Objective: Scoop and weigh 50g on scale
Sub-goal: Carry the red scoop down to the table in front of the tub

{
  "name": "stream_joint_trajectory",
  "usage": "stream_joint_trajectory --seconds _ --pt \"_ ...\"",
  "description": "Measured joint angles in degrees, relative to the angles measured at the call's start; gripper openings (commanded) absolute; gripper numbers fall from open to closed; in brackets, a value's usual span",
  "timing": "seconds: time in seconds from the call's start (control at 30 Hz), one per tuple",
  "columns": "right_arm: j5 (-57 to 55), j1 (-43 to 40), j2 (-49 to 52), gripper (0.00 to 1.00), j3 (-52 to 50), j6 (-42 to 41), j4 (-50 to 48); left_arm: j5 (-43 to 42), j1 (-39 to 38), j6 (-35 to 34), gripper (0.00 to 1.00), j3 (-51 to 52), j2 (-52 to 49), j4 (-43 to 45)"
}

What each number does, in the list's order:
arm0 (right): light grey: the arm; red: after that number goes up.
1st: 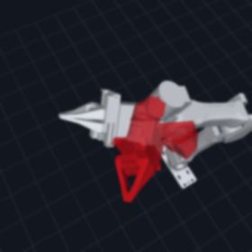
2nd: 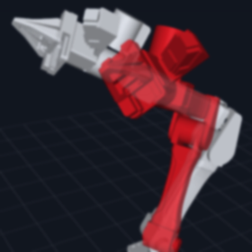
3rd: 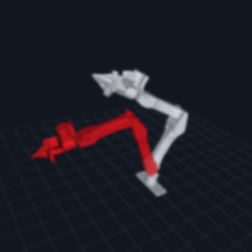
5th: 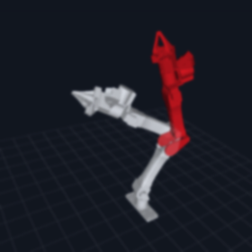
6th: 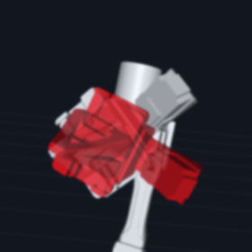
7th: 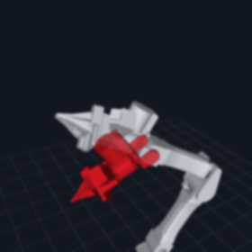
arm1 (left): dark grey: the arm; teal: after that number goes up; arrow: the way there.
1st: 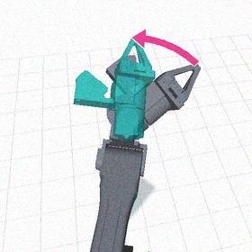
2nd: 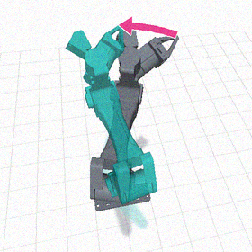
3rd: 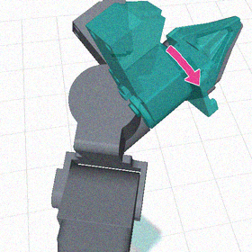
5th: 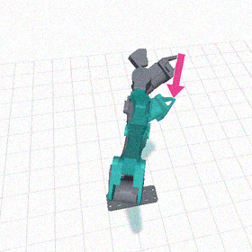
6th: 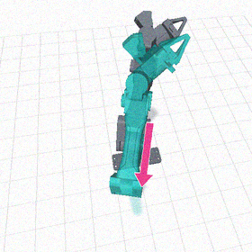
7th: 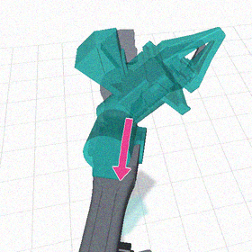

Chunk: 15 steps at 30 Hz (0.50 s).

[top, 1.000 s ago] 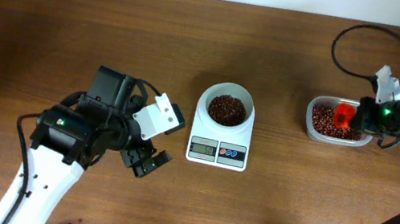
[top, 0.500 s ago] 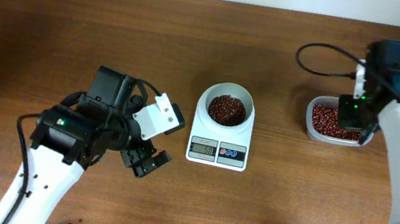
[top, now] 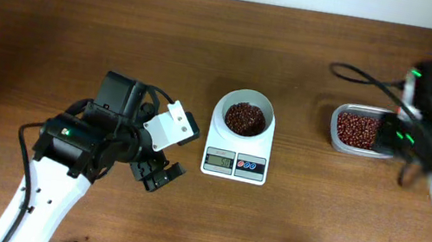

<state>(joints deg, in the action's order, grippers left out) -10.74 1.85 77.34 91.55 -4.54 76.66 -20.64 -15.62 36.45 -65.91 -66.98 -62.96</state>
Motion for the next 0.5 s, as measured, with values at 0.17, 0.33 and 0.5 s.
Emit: stream_joint_trajectory --seconds 0.17,0.33,0.5 --pt "10.21 -1.99 -12.37 0.04 0.9 -0.22 6.29 0.0 0.0 0.02 0.99 0.0 0.0 0.0" --pt "16.79 -1.99 -18.91 0.04 -2.99 -0.72 10.4 0.0 0.0 0.02 0.99 0.0 0.0 0.02" --pt "23.96 -1.99 -28.26 0.04 -21.18 -5.9 2.43 0.0 0.0 0.02 0.99 -0.02 0.0 0.02"
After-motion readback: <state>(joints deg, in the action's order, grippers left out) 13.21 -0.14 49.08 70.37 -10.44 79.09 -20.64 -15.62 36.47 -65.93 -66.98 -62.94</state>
